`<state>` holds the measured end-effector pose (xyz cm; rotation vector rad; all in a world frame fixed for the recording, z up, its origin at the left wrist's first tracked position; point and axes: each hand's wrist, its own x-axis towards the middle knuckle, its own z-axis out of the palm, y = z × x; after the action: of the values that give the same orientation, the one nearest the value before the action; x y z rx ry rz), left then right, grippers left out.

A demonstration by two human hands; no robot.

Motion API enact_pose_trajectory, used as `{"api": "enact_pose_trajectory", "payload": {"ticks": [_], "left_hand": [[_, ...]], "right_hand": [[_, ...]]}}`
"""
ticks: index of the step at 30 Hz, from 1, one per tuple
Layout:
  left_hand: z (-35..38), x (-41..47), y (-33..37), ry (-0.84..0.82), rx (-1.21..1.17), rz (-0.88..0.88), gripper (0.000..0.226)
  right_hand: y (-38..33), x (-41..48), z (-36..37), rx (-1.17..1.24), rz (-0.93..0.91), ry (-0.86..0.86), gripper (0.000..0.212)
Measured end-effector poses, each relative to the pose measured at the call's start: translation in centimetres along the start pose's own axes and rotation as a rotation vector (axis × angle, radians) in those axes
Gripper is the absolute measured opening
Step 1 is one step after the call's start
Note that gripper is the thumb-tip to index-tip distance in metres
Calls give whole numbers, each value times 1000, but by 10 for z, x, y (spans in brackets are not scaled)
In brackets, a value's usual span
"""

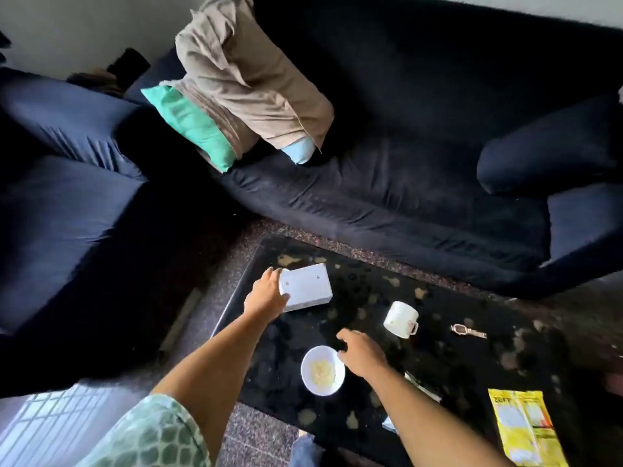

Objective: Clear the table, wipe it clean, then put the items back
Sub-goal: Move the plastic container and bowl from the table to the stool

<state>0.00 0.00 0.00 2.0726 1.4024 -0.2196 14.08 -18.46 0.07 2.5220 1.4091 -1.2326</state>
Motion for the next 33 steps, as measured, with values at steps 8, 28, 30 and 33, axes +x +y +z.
{"api": "enact_pose_trajectory", "payload": {"ticks": [8,28,30,33], "left_hand": [[26,41,-10,-53,107,62,79],[27,-2,6,54,84,176,18],[29,-26,18,142,46,219,17],[35,-59,48,221,11,311,16]], "right_hand": [[6,38,50,-99,108,-93,29],[34,15,34,52,183,89,25],[48,-3,27,92,203,117,27],[75,-34,17,171,222,153,29]]}}
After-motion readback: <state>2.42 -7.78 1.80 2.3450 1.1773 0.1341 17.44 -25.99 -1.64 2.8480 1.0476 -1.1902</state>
